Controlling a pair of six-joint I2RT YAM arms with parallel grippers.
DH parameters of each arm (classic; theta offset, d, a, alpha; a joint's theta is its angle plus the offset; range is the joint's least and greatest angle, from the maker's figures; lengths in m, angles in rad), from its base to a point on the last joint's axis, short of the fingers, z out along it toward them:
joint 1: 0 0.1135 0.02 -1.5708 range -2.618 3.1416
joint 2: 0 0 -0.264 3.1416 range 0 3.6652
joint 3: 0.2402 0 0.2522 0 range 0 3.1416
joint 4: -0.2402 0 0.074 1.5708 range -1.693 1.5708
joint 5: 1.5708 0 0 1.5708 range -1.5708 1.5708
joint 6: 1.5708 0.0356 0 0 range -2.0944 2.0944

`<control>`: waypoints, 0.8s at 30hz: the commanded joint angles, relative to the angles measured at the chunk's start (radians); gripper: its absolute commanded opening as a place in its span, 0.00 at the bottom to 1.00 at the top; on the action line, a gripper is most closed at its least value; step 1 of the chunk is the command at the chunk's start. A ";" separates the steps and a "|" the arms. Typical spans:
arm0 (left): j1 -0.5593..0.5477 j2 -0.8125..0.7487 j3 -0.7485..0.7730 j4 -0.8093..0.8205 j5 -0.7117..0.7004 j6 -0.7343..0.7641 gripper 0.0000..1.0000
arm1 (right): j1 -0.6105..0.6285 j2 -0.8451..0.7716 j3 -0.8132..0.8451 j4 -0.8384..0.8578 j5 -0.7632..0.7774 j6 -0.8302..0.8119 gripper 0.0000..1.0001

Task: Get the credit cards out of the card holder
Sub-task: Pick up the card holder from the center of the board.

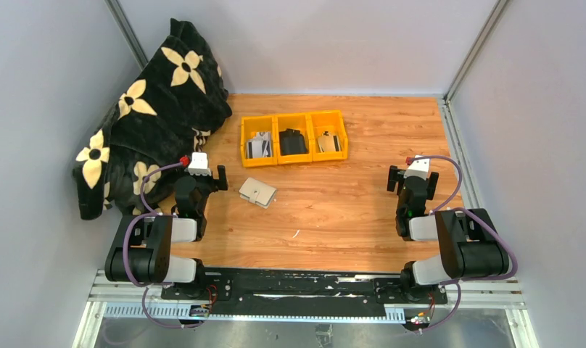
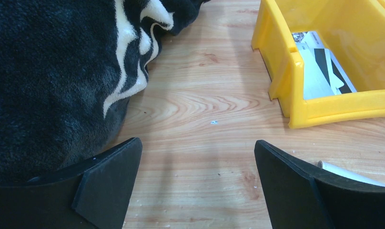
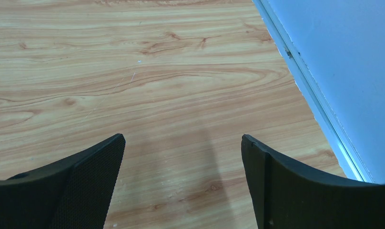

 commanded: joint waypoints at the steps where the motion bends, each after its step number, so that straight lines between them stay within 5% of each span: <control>1: -0.005 0.005 0.016 0.013 -0.003 0.012 1.00 | 0.012 0.004 -0.004 0.029 -0.002 -0.008 0.95; 14: 0.000 -0.008 0.013 0.019 0.022 0.016 1.00 | 0.011 -0.014 -0.007 0.034 0.001 -0.011 0.95; 17: 0.013 -0.126 0.098 -0.240 0.072 0.026 1.00 | 0.047 -0.101 0.005 -0.058 0.051 -0.035 0.96; 24: 0.074 -0.288 0.321 -0.769 0.190 0.146 1.00 | 0.057 -0.364 0.224 -0.616 0.092 0.064 0.96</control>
